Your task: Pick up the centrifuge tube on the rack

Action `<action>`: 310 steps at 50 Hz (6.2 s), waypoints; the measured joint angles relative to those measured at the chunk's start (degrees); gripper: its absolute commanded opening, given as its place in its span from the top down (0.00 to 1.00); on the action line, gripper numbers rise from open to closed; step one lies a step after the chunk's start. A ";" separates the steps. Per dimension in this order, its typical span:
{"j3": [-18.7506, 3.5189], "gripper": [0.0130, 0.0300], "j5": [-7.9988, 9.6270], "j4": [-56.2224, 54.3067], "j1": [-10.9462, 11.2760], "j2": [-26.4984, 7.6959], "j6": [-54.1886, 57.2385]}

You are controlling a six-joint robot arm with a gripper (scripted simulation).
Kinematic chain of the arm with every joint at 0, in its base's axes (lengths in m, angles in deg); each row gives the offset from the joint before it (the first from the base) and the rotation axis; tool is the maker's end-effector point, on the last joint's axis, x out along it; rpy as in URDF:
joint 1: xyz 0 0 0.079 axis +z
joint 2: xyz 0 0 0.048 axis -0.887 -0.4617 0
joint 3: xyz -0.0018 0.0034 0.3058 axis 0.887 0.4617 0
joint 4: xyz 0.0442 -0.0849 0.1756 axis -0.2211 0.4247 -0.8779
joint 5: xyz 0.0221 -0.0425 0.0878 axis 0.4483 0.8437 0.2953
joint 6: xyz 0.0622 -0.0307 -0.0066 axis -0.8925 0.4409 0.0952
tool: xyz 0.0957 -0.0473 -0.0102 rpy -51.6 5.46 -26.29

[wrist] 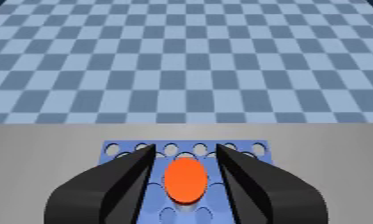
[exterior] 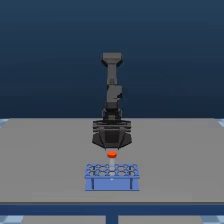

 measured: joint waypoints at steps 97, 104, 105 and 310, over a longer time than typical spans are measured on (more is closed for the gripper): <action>2.85 1.00 -7.45 0.47 0.03 -3.96 -0.36; 1.95 1.00 -5.18 0.42 0.03 -2.30 -0.31; 1.80 1.00 -4.79 0.41 0.04 -2.05 -0.31; -6.30 1.00 11.39 0.86 0.03 6.01 -0.76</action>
